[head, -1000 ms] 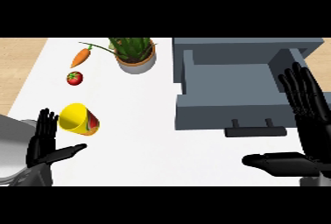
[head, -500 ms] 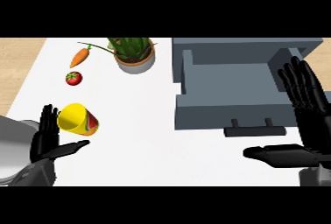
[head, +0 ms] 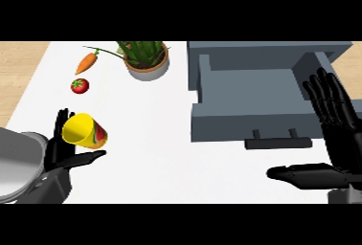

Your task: Pick up the cup, place it into the drawer and close the drawer

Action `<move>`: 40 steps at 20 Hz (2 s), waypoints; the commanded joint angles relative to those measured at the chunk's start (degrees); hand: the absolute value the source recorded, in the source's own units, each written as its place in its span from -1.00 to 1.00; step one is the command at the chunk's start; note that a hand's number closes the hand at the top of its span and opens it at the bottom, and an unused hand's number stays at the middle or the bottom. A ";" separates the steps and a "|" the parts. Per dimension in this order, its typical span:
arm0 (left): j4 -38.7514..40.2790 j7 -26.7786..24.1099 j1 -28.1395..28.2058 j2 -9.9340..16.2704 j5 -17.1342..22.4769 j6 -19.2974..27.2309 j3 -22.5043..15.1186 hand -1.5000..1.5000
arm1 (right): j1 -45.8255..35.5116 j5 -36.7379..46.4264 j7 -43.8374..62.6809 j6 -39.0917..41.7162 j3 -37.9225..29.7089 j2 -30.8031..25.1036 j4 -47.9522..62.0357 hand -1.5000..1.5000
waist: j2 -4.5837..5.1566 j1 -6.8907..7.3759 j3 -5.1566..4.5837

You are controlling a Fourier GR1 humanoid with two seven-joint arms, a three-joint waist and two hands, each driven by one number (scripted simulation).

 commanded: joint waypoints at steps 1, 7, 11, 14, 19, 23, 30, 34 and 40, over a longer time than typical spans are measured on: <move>-0.40 -2.57 -1.09 1.84 0.97 -9.45 0.51 1.00 | -1.15 -0.56 3.13 -0.43 0.79 0.44 -2.47 -1.00 | -0.01 -0.11 -0.05; -1.33 -3.03 -1.03 -2.66 1.27 -12.32 -0.33 1.00 | -0.73 -1.24 0.74 0.87 -0.21 -0.33 -0.19 -1.00 | -0.09 0.05 0.02; -2.14 -5.00 0.59 -3.44 2.30 -14.70 0.22 1.00 | 0.20 -2.45 0.75 0.96 -2.15 -0.94 -0.47 -1.00 | 0.05 -0.26 -0.02; -2.83 -5.76 1.21 -5.20 2.52 -13.31 0.05 1.00 | -0.30 -0.84 0.40 0.89 -1.40 -1.24 -0.10 -1.00 | -0.13 0.24 0.05; -6.29 -8.65 0.88 -5.19 3.01 -8.62 0.53 1.00 | -2.37 -0.69 0.97 0.45 -1.81 -1.35 1.71 -1.00 | -0.25 0.69 0.11; -8.66 -10.54 1.92 -5.43 2.10 -9.93 -0.92 1.00 | 0.34 -1.85 -1.40 1.42 -2.90 -1.49 1.44 -1.00 | -0.35 0.62 0.14; -16.95 -5.77 -2.31 -8.04 2.07 -7.70 -3.90 1.00 | -0.02 -0.63 1.74 0.71 -2.22 -1.72 -0.09 -1.00 | -0.78 1.45 0.24; -24.93 2.17 -3.45 -9.03 3.12 -7.82 -6.45 1.00 | 4.04 0.01 -1.52 0.28 -1.97 -0.09 -0.91 -1.00 | -1.13 1.93 0.33; -38.90 13.76 -8.49 -14.00 1.41 3.90 -11.53 1.00 | 2.37 -3.05 -2.48 3.16 -6.49 -3.96 2.59 -1.00 | -1.17 2.38 0.38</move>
